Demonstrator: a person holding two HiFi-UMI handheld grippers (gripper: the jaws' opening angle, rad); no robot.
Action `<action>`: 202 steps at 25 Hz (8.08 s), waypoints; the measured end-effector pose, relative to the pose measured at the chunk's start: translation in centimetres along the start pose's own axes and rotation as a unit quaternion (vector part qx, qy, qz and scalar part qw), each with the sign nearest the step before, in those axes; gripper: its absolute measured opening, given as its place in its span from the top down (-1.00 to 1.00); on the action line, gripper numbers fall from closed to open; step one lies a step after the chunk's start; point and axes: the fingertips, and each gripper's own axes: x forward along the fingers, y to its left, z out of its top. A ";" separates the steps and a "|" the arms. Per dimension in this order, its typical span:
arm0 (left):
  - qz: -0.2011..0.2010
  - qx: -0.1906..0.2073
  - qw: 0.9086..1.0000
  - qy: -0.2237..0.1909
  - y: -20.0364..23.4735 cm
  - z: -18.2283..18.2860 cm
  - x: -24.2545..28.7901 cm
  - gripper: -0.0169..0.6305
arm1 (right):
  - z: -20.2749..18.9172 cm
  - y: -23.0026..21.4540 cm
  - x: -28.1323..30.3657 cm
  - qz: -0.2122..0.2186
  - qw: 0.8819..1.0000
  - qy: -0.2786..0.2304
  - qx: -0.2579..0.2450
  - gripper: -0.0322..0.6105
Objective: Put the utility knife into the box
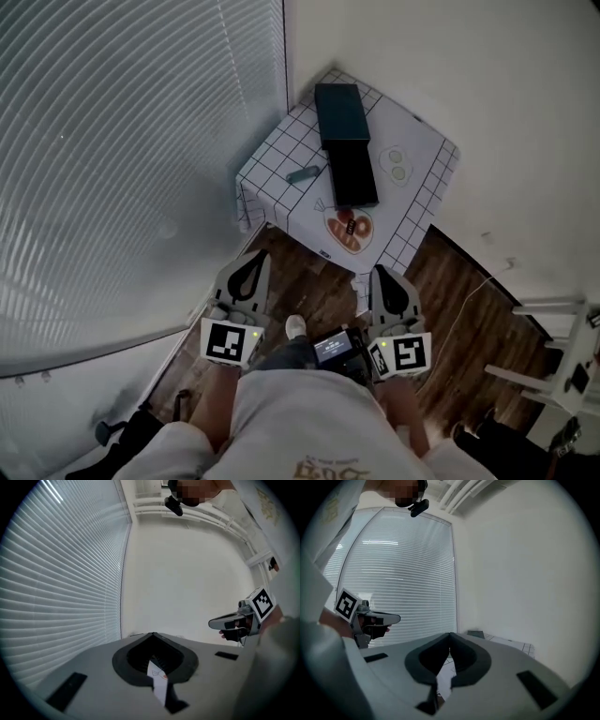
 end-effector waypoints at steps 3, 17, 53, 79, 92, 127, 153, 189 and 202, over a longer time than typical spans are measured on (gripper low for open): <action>0.005 -0.013 1.000 0.006 1.4 -0.4 1.4 0.93 | 0.3 0.0 2.1 0.004 1.000 0.001 0.000 0.88; 0.039 0.000 0.999 0.020 6.9 0.3 11.4 0.93 | 1.7 -3.7 14.0 0.067 0.998 0.012 -0.012 0.88; -0.008 0.001 0.996 0.086 14.4 -4.7 22.2 0.93 | -3.2 -4.7 30.2 0.109 0.984 0.121 -0.071 0.88; -0.089 -0.016 0.973 0.212 12.7 -16.8 25.6 0.93 | -13.9 -1.9 34.3 0.189 0.935 0.257 -0.153 0.88; -0.152 -0.017 0.947 0.284 10.7 -22.2 27.4 0.90 | -17.2 -2.1 35.6 0.201 0.918 0.306 -0.150 0.88; -0.242 -0.012 0.888 0.390 8.2 -26.7 28.2 0.63 | -17.9 -1.9 34.7 0.173 0.928 0.314 -0.105 0.88; -0.250 0.075 0.883 0.390 8.5 -27.3 28.3 0.63 | -16.6 -2.2 32.9 0.137 0.939 0.307 -0.077 0.88; -0.204 0.124 0.918 0.317 6.8 -15.6 27.8 0.63 | -10.1 -9.1 28.4 0.049 0.973 0.222 -0.043 0.88; -0.279 0.156 0.895 0.312 1.1 -15.6 31.0 0.63 | -10.8 -13.8 24.3 -0.029 0.972 0.232 -0.014 0.88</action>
